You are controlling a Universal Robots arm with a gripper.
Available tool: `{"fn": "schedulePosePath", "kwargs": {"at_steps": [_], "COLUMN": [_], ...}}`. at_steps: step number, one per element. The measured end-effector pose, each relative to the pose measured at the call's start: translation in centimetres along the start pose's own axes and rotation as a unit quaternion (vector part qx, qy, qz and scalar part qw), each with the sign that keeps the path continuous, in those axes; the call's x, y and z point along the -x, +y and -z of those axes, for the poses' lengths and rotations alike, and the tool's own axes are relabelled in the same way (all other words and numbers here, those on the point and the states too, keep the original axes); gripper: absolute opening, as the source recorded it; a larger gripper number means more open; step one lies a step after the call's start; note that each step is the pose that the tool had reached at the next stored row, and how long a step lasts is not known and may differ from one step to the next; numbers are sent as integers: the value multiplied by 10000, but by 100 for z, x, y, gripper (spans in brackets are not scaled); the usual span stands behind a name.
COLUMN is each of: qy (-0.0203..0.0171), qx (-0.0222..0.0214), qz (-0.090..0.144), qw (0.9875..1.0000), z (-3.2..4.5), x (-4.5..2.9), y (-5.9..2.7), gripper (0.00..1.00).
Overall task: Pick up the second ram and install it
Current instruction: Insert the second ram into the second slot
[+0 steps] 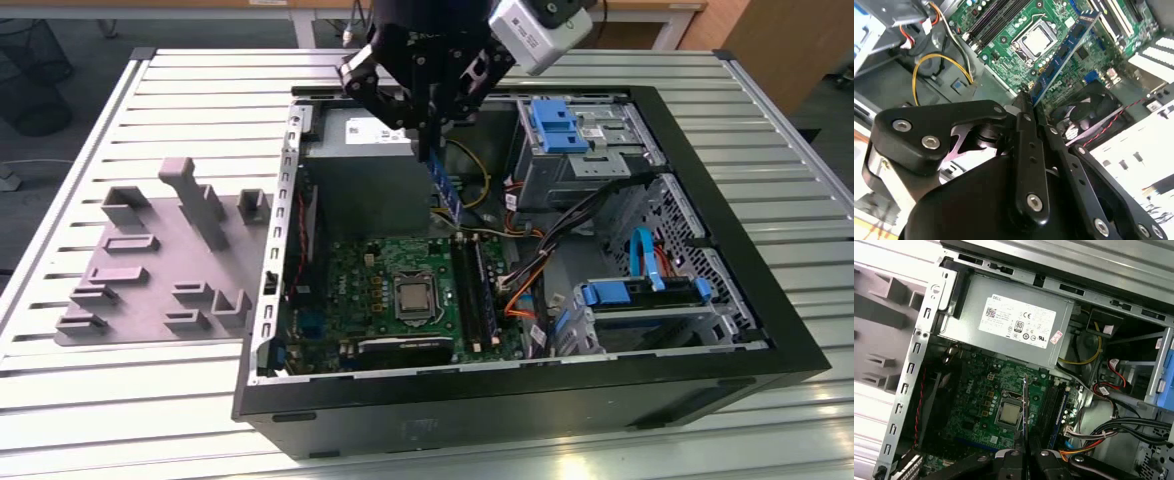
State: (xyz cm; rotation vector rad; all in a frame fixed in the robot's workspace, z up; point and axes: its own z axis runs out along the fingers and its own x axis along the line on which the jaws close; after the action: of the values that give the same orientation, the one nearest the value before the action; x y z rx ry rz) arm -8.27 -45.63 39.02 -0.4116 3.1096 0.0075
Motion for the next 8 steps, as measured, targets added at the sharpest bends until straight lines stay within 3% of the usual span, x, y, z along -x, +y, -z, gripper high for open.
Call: {"fn": "schedulePosePath", "kwargs": {"at_steps": [5,8], "qy": [2,2], "qx": [2,3], "qz": [363,412], "qw": [9993,9991], "z": [-1,-1], "x": [0,0], "y": [0,0], "gripper": [14,14]}}
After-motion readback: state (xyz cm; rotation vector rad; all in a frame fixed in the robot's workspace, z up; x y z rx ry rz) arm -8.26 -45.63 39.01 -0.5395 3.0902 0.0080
